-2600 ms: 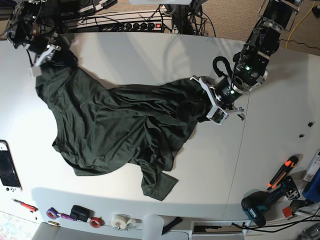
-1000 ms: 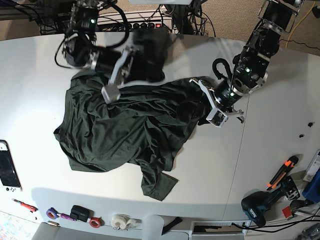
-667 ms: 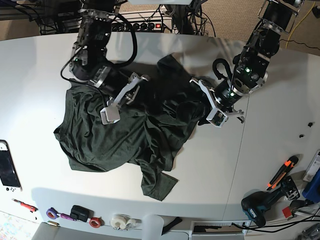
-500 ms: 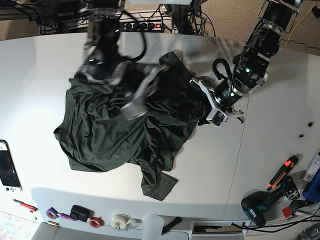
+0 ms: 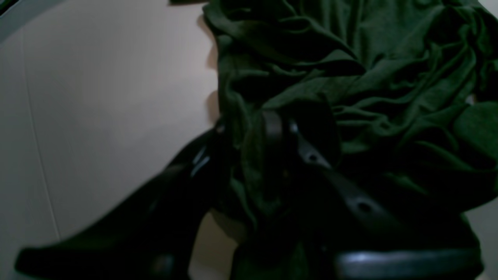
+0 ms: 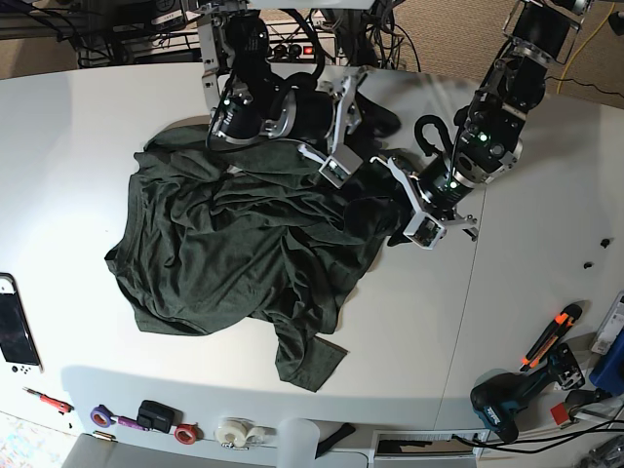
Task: Layout the t-shirt on the table in an organized manner, then fold the t-shirt properly
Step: 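Grasp the shirt with the right gripper and pull it toward the left gripper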
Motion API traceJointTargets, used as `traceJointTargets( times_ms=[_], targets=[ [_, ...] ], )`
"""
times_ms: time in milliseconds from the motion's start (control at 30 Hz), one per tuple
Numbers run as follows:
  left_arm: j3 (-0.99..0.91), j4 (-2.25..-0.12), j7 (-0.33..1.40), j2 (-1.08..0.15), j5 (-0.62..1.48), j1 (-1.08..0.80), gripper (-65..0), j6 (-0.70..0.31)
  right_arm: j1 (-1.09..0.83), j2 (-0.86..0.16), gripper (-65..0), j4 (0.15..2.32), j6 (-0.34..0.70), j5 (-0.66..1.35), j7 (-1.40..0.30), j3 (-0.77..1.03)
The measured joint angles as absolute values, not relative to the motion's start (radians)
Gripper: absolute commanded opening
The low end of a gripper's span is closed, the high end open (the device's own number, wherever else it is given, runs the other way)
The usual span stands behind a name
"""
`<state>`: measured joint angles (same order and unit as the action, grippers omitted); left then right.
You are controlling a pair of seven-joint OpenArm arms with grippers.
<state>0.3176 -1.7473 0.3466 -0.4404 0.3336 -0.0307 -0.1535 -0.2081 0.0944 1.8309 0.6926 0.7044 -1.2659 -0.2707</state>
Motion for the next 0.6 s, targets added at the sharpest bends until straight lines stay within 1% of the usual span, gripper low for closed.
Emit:
traceJointTargets(
  times_ms=[67, 100, 200, 267, 367, 500, 600],
  targets=[
    [0.318, -1.747, 0.348, -0.441, 0.333, -0.023, -49.7, -0.154, -0.208, 0.095, -47.7, 1.831, 0.693, 0.706, -1.296, -0.271],
    [0.318, -1.747, 0.348, -0.441, 0.326, -0.015, -48.0, -0.154, -0.208, 0.095, -45.1, 1.831, 0.696, 0.707, -1.300, -0.271],
    [0.318, -1.747, 0.350, -0.441, 0.296, 0.017, -42.8, -0.154, -0.208, 0.095, -44.8, 1.832, 0.696, 0.707, -1.301, -0.271],
    [0.318, -1.747, 0.351, -0.441, 0.276, 0.032, -42.1, -0.153, -0.208, 0.095, -44.8, 1.853, 0.696, 0.703, -1.304, -0.268],
    [0.318, -1.747, 0.359, -0.441, 0.274, 0.035, -42.2, -0.118, -0.208, 0.099, -44.8, 1.925, 0.696, 0.705, -1.297, -0.210],
    [0.318, -1.747, 0.362, -0.443, 0.274, 0.034, -42.2, -0.104, -0.208, 0.100, -44.8, 2.032, 0.696, 0.692, -1.271, -0.005],
    [0.318, -1.747, 0.362, -0.443, 0.275, 0.034, -42.2, -0.104, -0.208, 0.101, -44.8, 2.057, 0.687, 0.644, -1.156, 0.215]
  ],
)
